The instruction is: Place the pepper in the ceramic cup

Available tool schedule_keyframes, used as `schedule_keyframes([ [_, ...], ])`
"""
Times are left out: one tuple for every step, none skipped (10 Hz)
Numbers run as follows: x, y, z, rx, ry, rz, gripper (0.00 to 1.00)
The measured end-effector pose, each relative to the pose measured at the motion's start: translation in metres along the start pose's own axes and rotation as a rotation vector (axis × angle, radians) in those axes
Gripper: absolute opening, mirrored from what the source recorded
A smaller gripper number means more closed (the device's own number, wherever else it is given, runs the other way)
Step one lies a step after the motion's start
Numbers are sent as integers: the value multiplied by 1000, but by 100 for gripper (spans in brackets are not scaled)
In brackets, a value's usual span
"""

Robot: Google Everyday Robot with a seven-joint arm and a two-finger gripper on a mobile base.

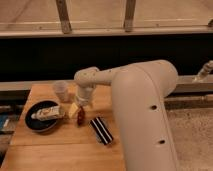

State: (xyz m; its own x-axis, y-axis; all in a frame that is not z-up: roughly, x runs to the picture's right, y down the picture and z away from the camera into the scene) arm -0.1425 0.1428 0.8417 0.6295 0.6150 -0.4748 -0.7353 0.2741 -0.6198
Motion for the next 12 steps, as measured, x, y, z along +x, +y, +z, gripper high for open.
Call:
schedule_keyframes([
  [2,0,5,-10,8,4,80],
  [4,3,11,-19,22,4,80],
  [5,6,18,-26,36,1,80],
  [5,10,23,-30,47,-3,80],
  [5,13,28,-34,60,-8,80],
  [6,14,31,-34,67,-8,80],
  [6,13,32,-29,70,-2,80],
  [6,14,34,-20,76,0,78],
  [4,17,36,4,87,-1,68],
  [4,19,40,28,102,1,57],
  [3,17,42,50,109,9,49],
  [2,14,45,85,120,23,38],
])
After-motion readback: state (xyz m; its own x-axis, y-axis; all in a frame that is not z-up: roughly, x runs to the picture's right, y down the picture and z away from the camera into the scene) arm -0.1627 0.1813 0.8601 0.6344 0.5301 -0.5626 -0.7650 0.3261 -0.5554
